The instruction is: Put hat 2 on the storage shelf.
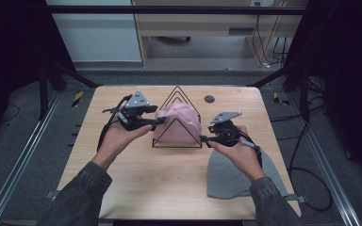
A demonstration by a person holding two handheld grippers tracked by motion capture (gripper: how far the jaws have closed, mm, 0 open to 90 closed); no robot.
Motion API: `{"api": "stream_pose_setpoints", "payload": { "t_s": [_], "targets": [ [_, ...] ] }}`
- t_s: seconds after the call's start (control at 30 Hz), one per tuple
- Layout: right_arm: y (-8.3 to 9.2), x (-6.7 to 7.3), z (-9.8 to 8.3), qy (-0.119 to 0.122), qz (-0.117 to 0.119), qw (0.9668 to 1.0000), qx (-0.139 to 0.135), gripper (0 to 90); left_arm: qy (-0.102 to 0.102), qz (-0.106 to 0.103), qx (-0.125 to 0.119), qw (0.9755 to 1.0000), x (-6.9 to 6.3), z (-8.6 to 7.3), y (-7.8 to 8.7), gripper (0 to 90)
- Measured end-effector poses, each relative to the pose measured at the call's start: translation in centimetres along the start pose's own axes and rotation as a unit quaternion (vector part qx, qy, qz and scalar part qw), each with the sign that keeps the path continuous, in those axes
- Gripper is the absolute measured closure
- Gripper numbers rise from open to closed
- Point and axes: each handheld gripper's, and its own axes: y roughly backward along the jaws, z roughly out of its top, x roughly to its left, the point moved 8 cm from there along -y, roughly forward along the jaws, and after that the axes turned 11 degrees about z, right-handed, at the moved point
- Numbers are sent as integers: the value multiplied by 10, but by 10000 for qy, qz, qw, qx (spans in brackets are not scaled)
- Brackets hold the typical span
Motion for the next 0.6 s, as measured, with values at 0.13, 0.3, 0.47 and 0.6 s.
{"api": "stream_pose_setpoints", "payload": {
  "t_s": [0.13,0.3,0.47,0.6],
  "targets": [
    [14,-11,-20,-84,-242,9996,145,322,78,153,160,9997,-1,-26,14,253],
    [28,-32,-44,-417,-523,9974,270,202,149,227,436,9987,-10,-70,19,131],
    [39,-53,-71,-737,-695,9939,443,227,356,336,526,9974,-10,-112,19,85],
    [48,-67,-86,-942,-892,9900,546,304,482,414,796,9948,-1,-139,23,89]
  ]
}}
